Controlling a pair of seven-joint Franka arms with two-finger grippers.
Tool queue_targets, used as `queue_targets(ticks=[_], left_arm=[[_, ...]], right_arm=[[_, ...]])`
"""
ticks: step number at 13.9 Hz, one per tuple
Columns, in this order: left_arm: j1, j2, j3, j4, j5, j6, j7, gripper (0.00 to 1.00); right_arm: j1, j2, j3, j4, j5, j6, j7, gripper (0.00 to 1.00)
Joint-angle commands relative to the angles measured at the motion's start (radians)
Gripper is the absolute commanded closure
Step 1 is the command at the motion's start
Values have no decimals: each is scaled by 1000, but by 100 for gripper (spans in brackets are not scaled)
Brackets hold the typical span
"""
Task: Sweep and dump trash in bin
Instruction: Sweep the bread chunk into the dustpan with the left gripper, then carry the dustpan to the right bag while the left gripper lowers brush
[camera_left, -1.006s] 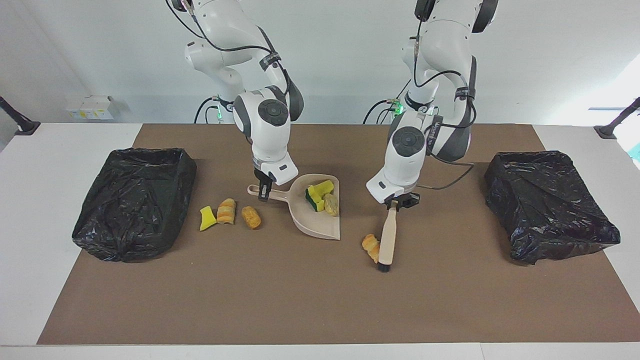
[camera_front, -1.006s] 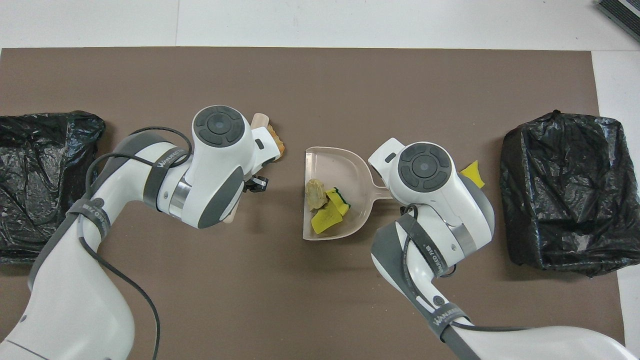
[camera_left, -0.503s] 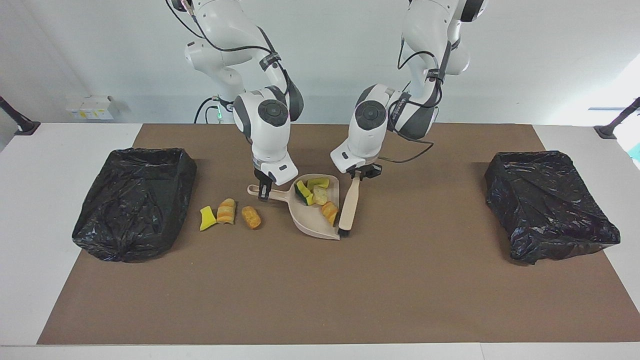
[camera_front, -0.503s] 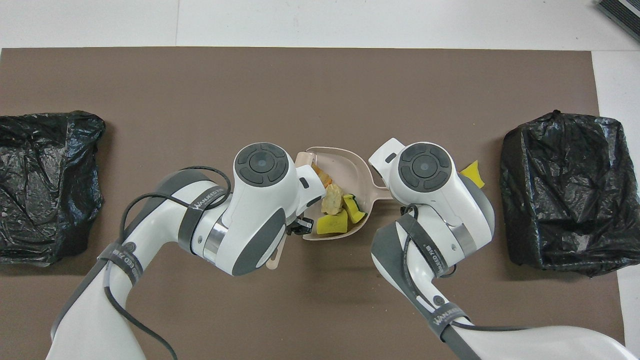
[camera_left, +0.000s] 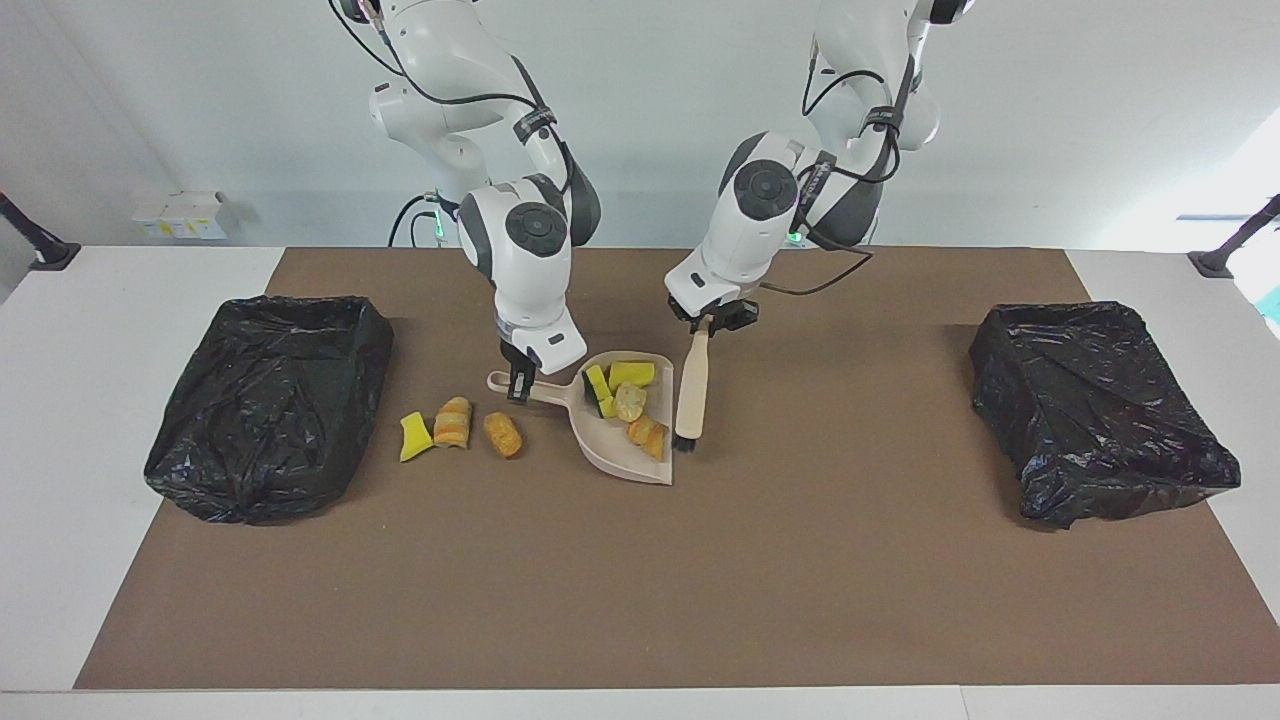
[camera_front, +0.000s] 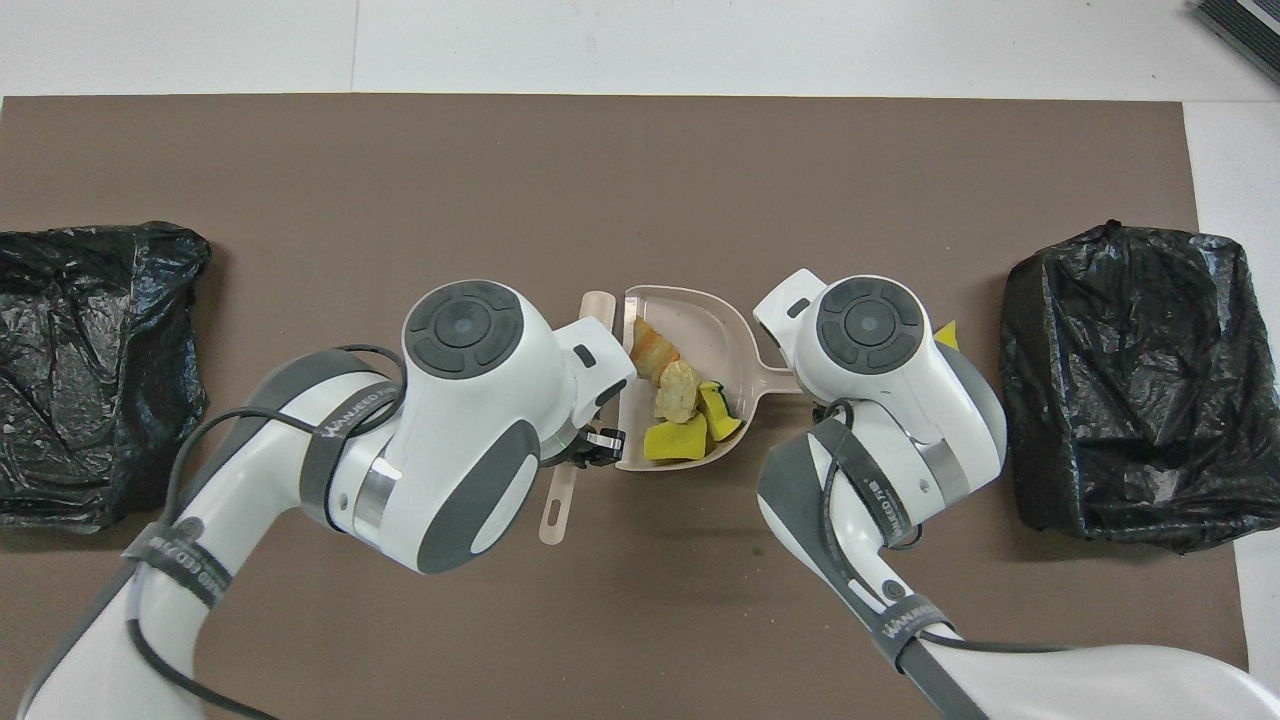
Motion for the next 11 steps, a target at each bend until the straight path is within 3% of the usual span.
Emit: queue_targets(ticks=[1, 4, 7, 11], left_arm=[[31, -152, 3, -31, 2, -97, -91, 100], [15, -229, -5, -95, 51, -176, -278, 100], [-39, -332, -8, -310, 51, -30, -307, 100], [-153, -271, -9, -378, 49, 96, -330, 100]], right_arm=[[-53, -30, 8, 7, -3, -24, -58, 100], [-94, -44, 8, 67, 15, -102, -133, 100], [-156, -47, 8, 168, 58, -228, -265, 100], [-274, -125, 5, 196, 58, -282, -373, 100]])
